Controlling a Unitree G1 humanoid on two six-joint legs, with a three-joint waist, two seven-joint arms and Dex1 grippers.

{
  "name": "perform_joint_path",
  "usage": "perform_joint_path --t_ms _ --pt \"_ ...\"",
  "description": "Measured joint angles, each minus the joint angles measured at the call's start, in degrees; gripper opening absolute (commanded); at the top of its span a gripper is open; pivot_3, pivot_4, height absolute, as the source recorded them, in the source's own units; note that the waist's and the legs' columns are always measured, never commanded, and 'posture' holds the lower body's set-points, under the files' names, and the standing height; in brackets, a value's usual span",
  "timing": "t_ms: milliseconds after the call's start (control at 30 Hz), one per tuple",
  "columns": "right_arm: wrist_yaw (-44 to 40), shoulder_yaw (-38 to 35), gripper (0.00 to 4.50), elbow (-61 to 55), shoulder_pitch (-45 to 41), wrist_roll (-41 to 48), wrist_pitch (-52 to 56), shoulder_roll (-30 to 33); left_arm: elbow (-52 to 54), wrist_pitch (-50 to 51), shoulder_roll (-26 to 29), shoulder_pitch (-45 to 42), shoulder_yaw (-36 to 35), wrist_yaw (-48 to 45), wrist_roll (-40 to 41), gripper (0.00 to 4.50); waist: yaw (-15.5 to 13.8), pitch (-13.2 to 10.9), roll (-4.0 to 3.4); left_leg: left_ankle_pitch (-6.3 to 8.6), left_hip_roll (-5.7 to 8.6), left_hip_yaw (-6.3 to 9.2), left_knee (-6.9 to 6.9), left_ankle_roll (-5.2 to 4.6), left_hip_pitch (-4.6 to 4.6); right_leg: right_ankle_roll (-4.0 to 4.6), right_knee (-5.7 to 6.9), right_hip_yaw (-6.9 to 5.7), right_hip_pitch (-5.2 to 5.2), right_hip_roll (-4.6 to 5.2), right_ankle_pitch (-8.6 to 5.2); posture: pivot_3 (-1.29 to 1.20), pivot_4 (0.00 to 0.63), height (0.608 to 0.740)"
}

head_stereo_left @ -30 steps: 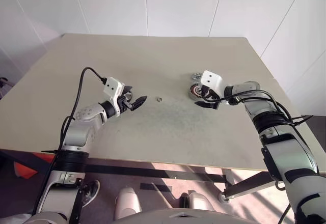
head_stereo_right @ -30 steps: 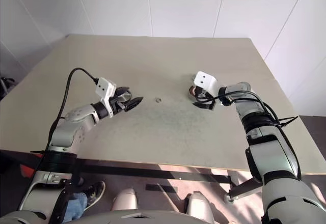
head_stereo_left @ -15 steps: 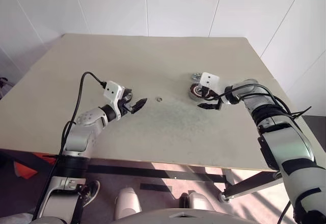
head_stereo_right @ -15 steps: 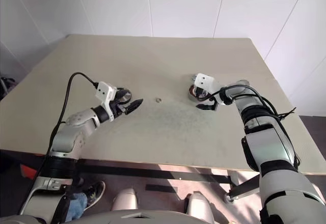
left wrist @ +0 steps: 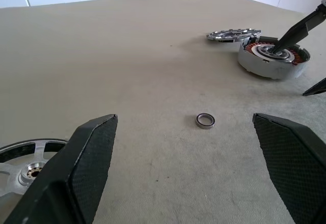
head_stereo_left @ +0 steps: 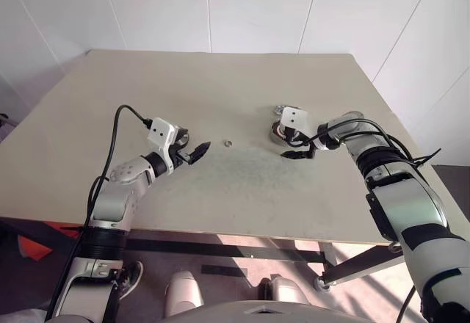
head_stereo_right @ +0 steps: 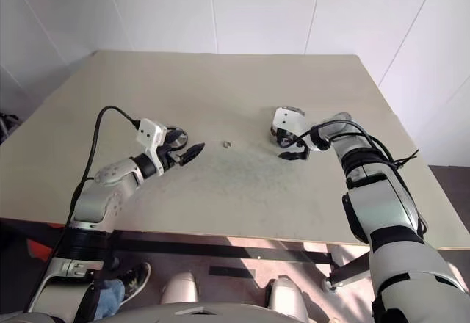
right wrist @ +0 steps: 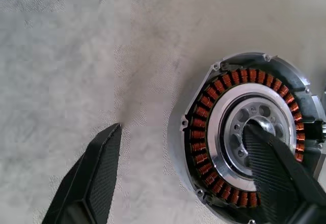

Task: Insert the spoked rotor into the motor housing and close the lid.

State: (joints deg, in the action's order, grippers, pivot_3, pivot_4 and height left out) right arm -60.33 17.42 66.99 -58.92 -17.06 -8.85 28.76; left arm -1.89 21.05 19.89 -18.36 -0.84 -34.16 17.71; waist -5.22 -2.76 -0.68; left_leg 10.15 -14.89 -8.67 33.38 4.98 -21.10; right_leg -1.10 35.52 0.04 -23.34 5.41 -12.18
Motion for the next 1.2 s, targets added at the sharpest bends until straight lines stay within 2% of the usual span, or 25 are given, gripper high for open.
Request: perform_joint_path --t_ms 100,200,333,533,700,900,1200 --pt "0.6 0.0 2.59 2.0 -1.5 -0.6 0.7 -0.1 0.0 0.0 0.0 0.0 0.0 0.1 0.0 4.50 -0.1 0.0 0.00 0.00 -0.01 0.00 -0.01 0.00 0.00 0.04 0.01 -0.02 0.00 0.00 -0.03 0.00 0.000 0.740" --pt "1.0 0.0 2.59 3.2 -2.3 -1.0 0.7 -0.5 0.0 0.0 0.1 0.0 -0.3 0.2 0.0 4.50 -0.1 0.0 0.04 0.02 -0.03 0.00 -0.02 -0.02 -0.01 0.11 0.00 -0.06 0.00 -0.01 -0.07 0.00 0.000 0.740" --pt "0.8 -0.1 1.96 3.7 -2.9 -1.0 0.7 -0.9 0.0 0.0 0.1 0.2 -0.6 0.5 0.0 4.50 0.0 0.0 0.07 0.01 -0.03 0.00 -0.02 -0.01 0.06 0.11 0.04 -0.05 0.03 -0.01 -0.07 0.00 0.000 0.740" --pt "0.8 -0.4 1.95 3.8 -2.8 -0.9 0.9 -1.0 0.0 0.0 0.2 0.3 -1.0 0.6 0.0 4.50 0.0 0.1 0.10 -0.01 -0.05 0.01 0.05 0.03 0.11 0.11 0.20 -0.04 0.04 0.00 -0.07 0.00 0.000 0.740" --pt "-2.9 -1.2 1.95 -1.6 -0.6 -0.1 1.5 0.8 0.0 0.0 0.2 0.3 -1.0 0.6 0.0 4.50 -0.1 0.0 0.10 0.01 -0.05 0.01 0.02 -0.01 -0.03 0.12 0.12 -0.06 -0.05 -0.02 -0.07 0.00 0.000 0.740" --pt "-9.6 -1.6 1.95 -14.3 4.6 2.5 6.3 3.2 -0.2 0.0 -0.3 -0.1 -0.7 0.4 -0.1 4.50 -0.2 0.0 0.12 0.05 -0.05 0.01 -0.05 -0.08 -0.18 0.13 0.07 -0.10 -0.19 -0.02 -0.08 0.00 0.000 0.740" --pt "-17.3 -1.7 1.95 -41.8 16.3 7.6 17.8 9.5 -0.2 0.0 -1.0 0.0 0.5 0.0 -0.1 4.50 -0.4 -0.1 0.16 0.03 -0.04 0.00 -0.05 -0.05 -0.23 0.13 0.05 -0.07 -0.25 -0.01 -0.08 0.00 0.000 0.740"
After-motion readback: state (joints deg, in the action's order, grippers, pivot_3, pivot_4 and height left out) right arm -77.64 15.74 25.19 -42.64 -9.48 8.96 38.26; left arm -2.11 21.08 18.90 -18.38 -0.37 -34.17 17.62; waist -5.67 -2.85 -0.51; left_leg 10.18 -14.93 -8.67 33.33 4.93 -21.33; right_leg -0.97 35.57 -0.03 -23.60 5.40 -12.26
